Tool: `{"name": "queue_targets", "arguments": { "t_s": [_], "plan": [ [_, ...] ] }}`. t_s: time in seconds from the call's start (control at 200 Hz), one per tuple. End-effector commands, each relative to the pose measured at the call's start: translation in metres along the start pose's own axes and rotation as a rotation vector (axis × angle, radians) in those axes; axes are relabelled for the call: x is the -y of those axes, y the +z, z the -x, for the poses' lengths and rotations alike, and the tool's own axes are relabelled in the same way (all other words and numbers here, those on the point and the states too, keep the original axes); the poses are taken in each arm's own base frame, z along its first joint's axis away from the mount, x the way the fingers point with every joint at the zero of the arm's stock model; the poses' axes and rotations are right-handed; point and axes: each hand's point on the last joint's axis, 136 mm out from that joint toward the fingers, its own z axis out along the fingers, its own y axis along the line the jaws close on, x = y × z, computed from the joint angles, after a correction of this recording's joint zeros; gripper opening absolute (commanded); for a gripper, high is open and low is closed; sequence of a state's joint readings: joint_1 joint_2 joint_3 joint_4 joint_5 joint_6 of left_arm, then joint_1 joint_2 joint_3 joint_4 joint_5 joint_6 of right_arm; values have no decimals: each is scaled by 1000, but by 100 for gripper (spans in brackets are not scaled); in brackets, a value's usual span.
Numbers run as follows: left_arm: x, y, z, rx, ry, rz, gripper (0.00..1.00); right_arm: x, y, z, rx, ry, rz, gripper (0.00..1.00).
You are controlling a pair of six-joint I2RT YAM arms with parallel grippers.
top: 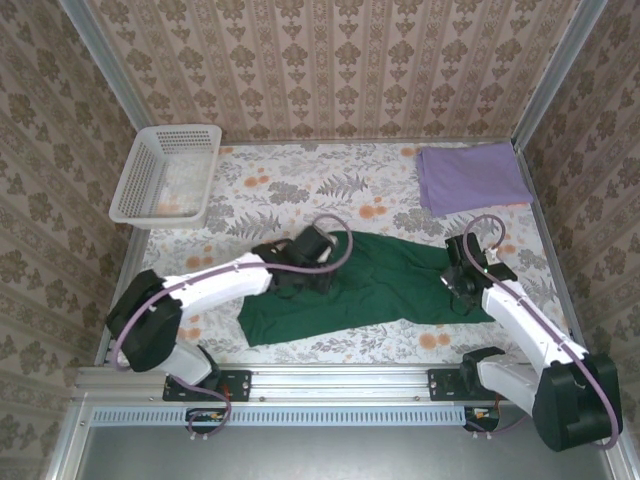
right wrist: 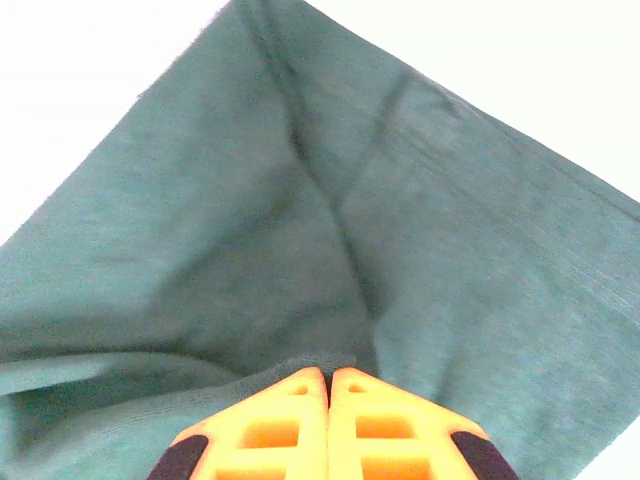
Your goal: Fold and stack the t-shirts
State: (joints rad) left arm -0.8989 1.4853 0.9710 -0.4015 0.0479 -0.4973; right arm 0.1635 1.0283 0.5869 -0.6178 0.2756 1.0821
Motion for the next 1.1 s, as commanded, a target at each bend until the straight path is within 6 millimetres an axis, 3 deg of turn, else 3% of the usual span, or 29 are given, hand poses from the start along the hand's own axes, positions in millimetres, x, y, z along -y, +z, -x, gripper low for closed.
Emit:
{"name": "queue_targets", "arguments": {
  "t_s": [0.0,0.17,0.27,0.34,0.36,0.43,0.49,0.63,0.875,1.095],
  "plan": [
    [-21,-28,38,96,10,26,0,-43,-16,22,54,-94,148,0],
    [-69,-60,105,260,-32,65,0,-99,-36,61,139,-163,284,0],
    [-97,-67,141,314,-59,61,0,-136,-41,84,159,-212,367,0],
    [-112,-67,161,334,-57,67,0,-159,-39,99,158,-245,410,0],
    [-129,-68,167,343,-75,87,0,-164,-37,103,159,-248,413,0],
    [-147,-65,184,355,-75,94,0,-179,-36,119,167,-255,432,0],
    [-162,-60,197,355,-74,92,0,-189,-18,128,152,-257,420,0],
    [-190,-42,220,343,-30,120,0,-204,8,141,115,-252,421,0],
    [-249,-15,232,321,-50,170,0,-205,61,150,23,-256,366,0],
    [-267,-10,236,305,-41,189,0,-192,79,162,0,-222,346,0]
  ]
}}
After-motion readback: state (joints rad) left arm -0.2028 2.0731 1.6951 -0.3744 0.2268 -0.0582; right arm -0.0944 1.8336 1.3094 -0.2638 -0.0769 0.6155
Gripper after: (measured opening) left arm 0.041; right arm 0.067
